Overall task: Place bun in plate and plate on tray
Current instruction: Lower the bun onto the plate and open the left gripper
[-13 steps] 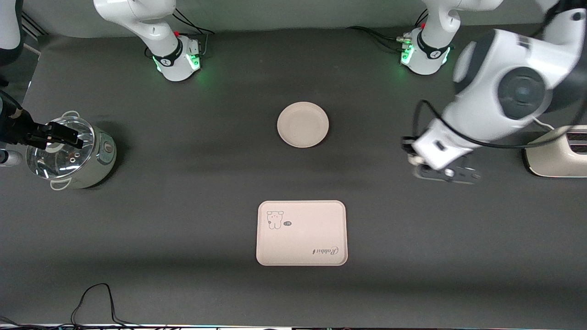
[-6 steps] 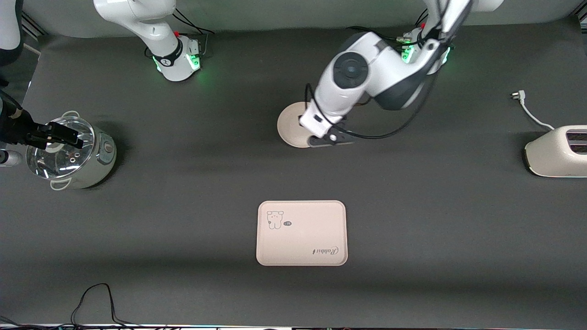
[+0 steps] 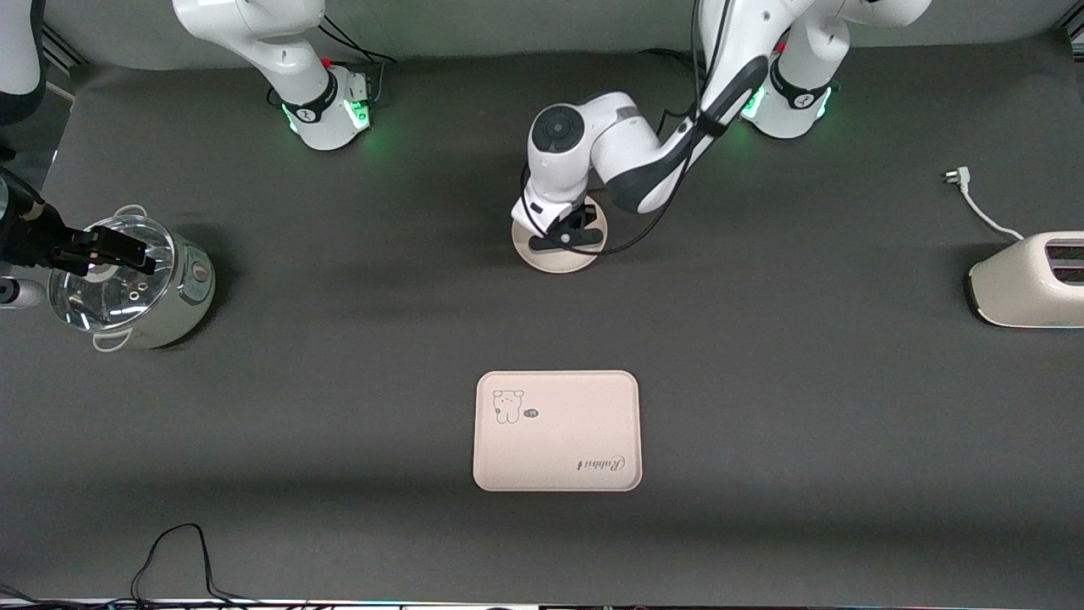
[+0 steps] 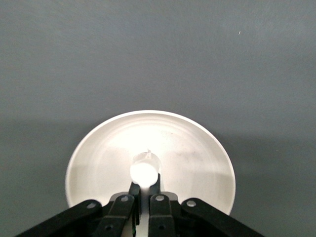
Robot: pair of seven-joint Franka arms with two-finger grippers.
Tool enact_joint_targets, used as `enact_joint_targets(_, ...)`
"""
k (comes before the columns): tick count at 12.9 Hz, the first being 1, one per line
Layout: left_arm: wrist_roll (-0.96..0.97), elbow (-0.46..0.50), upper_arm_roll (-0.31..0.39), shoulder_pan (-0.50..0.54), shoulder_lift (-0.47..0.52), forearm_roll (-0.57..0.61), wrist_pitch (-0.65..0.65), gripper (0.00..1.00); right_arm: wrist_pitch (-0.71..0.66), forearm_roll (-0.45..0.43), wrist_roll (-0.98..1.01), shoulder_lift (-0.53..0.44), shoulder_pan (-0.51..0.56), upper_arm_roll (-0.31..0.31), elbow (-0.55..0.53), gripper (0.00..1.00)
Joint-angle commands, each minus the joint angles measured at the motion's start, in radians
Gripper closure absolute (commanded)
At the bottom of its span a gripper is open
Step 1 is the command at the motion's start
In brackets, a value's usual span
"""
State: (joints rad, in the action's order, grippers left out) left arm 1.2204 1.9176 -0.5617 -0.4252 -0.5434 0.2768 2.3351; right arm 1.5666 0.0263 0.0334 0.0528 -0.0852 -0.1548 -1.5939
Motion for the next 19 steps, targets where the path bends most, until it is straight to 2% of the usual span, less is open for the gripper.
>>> enact_joint_targets(1, 0.086, -0.008, -0.014, -0.012, -0.049, 0.080, 0.017, 1.00, 0.010, -0.022, 0.020, -0.025, 0.001, 0.001, -0.023, 0.00)
enact_joint_targets(2, 0.109, -0.008, -0.014, -0.020, -0.059, 0.102, 0.018, 0.90, 0.010, -0.022, 0.020, -0.025, 0.001, 0.001, -0.023, 0.00)
enact_joint_targets(3, 0.125, -0.008, -0.014, -0.021, -0.066, 0.111, 0.018, 0.54, 0.010, -0.022, 0.020, -0.025, 0.001, 0.001, -0.023, 0.00)
enact_joint_targets(4, 0.136, -0.005, -0.014, -0.026, -0.066, 0.116, 0.017, 0.13, 0.010, -0.022, 0.020, -0.025, 0.001, 0.001, -0.024, 0.00)
enact_joint_targets(5, 0.134, 0.009, -0.014, -0.020, -0.066, 0.127, 0.015, 0.03, 0.010, -0.022, 0.020, -0.025, 0.001, 0.001, -0.028, 0.00)
enact_joint_targets(14, 0.136, 0.029, -0.014, 0.006, -0.058, 0.185, -0.037, 0.01, 0.010, -0.022, 0.019, -0.034, -0.001, 0.003, -0.037, 0.00)
enact_joint_targets(19, 0.119, -0.011, -0.021, 0.014, -0.035, 0.183, -0.066, 0.01, 0.015, -0.022, 0.019, -0.050, -0.002, 0.007, -0.055, 0.00)
